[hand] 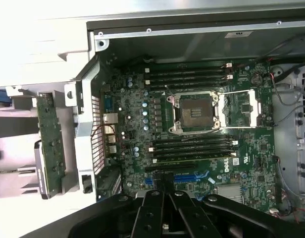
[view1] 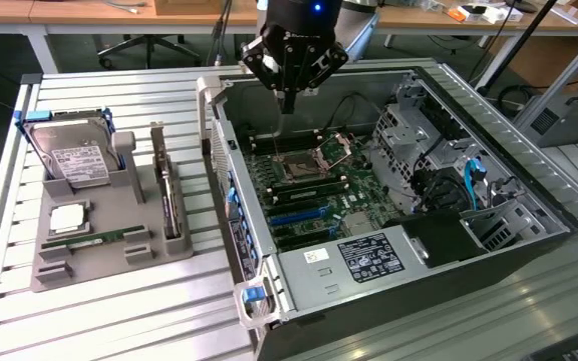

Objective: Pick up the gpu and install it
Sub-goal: 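Reach for the gpu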

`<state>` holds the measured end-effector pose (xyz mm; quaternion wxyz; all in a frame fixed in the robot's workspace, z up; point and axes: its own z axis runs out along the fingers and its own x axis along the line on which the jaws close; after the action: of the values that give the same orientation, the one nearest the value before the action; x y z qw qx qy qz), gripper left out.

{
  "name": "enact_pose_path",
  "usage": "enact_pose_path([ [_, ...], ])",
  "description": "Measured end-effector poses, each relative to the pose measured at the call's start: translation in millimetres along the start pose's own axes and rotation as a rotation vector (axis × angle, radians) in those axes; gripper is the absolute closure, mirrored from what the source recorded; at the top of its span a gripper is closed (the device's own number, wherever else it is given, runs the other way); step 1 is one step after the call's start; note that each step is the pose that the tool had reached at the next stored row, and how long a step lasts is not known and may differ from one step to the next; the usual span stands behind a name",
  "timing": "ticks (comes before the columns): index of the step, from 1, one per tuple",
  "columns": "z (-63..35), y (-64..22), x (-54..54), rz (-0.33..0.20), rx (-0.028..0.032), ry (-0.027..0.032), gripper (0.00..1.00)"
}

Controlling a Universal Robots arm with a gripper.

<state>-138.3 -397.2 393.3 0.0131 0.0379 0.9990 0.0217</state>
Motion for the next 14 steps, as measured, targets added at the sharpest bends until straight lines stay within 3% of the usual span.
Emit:
enact_pose_path([
  [3,-0.3,2.7,15.6,0.000,0.0000,0.0000,0.89],
  [11,-0.7,3.8,43.7,0.000,-0.0001,-0.0001,0.89],
  [14,-0.8,4.6,65.7,0.000,0.0006,0.0000,0.89],
])
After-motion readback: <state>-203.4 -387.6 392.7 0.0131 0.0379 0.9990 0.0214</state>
